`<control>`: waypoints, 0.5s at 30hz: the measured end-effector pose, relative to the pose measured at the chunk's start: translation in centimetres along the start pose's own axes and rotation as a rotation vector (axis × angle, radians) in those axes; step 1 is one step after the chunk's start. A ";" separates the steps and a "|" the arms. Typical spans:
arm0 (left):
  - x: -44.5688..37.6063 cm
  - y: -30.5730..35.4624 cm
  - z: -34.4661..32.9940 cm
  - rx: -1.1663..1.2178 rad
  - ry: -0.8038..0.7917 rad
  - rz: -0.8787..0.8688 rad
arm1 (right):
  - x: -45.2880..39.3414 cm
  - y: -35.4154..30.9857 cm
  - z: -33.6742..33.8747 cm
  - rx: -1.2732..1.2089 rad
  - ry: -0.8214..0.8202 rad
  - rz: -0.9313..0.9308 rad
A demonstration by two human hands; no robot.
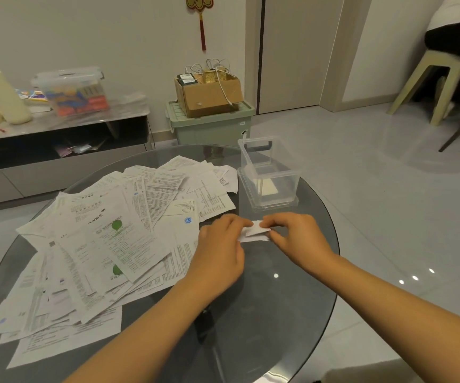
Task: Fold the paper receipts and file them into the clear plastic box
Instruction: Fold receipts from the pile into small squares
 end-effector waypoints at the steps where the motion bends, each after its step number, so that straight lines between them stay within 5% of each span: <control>1: 0.0 -0.1 -0.2 -0.014 -0.016 -0.018 | 0.1 0.0 0.1 0.013 -0.019 0.003; 10: 0.0 0.7 -0.2 -0.228 -0.112 -0.111 | 0.8 -1.6 -0.8 0.371 -0.035 0.211; 15: 0.0 1.0 0.4 -0.300 -0.157 -0.140 | 1.0 -1.9 -0.6 0.350 -0.063 0.239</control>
Point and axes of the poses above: each hand's wrist, its own x-axis away from the middle knuckle, its own z-axis out of the back of the hand, y = z × x, the point moved 3 cm from there along -x, towards the middle knuckle
